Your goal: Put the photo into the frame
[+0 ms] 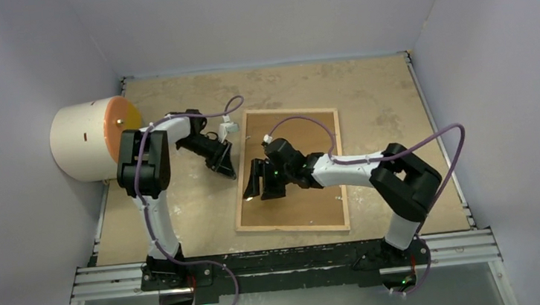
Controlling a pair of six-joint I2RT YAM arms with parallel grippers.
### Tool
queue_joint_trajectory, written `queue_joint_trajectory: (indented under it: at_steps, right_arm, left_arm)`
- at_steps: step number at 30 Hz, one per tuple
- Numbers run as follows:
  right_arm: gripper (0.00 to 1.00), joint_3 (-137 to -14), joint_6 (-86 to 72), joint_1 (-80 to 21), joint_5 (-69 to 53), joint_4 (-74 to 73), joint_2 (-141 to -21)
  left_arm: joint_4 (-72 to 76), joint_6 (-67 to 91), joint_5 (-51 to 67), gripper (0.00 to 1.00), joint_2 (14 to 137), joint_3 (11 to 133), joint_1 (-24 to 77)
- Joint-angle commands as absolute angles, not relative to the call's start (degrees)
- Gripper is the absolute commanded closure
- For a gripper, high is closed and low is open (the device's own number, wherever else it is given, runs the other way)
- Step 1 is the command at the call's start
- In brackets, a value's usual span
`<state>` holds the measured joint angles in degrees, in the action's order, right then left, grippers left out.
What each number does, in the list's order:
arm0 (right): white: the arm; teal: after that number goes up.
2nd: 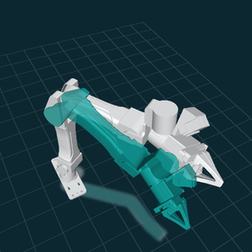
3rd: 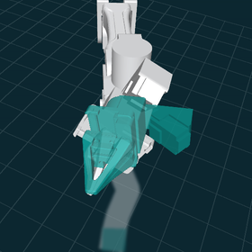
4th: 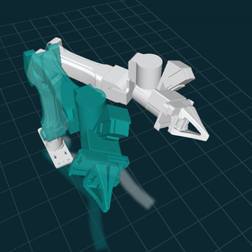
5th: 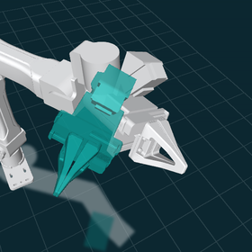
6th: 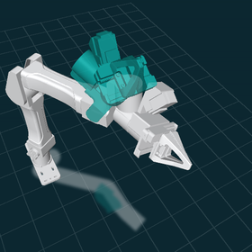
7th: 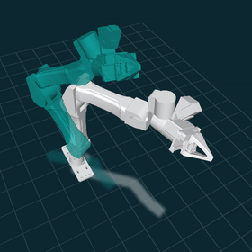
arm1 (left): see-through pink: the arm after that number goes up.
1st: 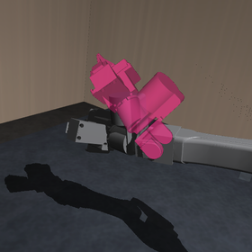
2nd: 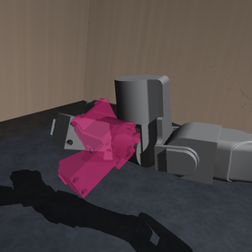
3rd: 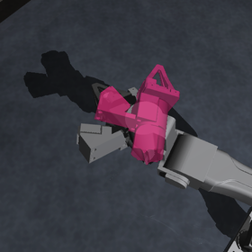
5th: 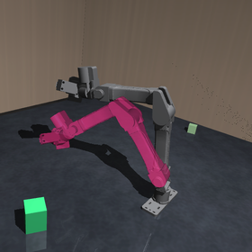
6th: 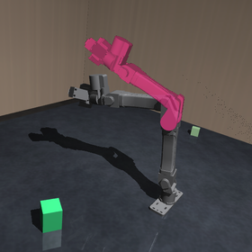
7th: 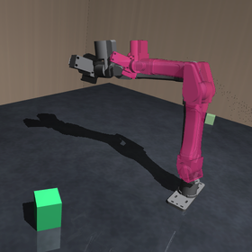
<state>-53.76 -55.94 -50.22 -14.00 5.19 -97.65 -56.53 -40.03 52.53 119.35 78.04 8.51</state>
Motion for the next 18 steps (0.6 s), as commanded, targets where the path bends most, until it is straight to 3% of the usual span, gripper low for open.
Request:
queue_joint_trajectory:
  at_steps: [1, 18]
  right_arm:
    - [0.34, -58.61, -55.52, -50.89, -16.35, 6.47, -99.35]
    - [0.42, -60.84, -54.13, -51.25, -20.28, 6.29, -107.30]
  left_arm:
    - [-54.36, -38.59, 55.79, 0.66, 119.61, 78.16, 8.88]
    - [-53.75, -38.71, 54.26, 0.67, 118.58, 77.66, 9.83]
